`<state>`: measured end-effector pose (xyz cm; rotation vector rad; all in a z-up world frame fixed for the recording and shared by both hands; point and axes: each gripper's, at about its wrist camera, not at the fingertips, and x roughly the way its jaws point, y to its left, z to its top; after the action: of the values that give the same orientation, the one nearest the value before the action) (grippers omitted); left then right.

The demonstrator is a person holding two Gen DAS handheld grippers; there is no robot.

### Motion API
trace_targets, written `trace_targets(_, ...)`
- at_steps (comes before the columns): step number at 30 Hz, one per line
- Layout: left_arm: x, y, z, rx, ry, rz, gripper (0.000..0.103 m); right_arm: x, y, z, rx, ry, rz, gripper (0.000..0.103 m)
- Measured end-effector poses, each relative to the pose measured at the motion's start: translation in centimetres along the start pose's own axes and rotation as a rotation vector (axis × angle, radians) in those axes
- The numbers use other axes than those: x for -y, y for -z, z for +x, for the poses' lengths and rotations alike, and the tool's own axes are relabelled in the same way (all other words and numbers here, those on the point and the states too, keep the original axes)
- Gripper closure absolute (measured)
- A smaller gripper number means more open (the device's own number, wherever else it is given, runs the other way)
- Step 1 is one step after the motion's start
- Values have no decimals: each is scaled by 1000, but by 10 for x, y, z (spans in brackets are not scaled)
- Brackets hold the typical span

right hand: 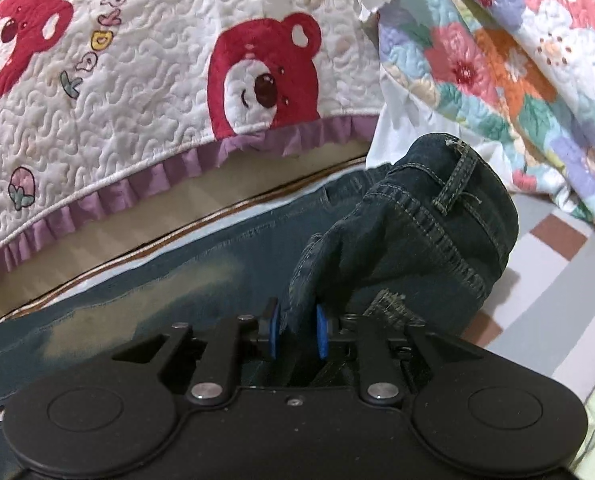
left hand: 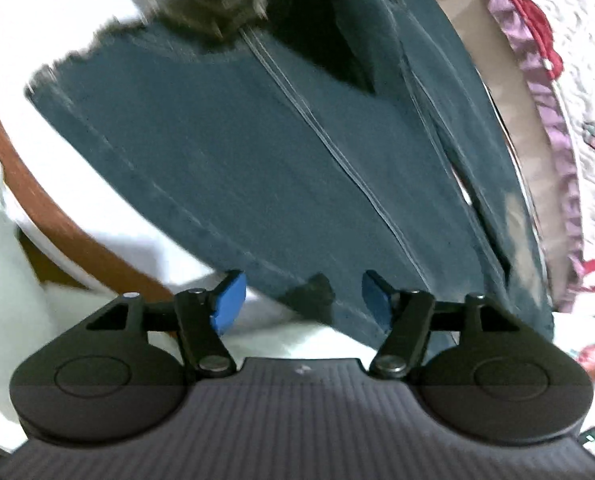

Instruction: Fold clothes

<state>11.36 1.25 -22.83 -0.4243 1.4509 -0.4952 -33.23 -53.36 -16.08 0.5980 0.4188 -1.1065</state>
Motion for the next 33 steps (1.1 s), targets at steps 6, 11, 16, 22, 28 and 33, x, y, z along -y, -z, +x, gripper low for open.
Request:
trace_targets(6,8,13,22,94,-16,-96,34,-4,11,4,-71,-31,68,58)
trace_targets(11,34,21,29,255,-173,75,88,-8,19,5,-121,-65,88,65)
trace_targets(16,42,24,15,331,-177,136,90,-17,13,-2,-94,-46,-26,93)
trace_targets(22,40,23,23,338,-111,82,71,-13,16,-10,-66,32,-36,92)
trace_targets(28,30,16,40,313,-54,6,61,25,22,7,-115,83,186,46)
trace_targets(33,58,30,23,444,-171,221,99,27,17,-10,-25,39,128,99)
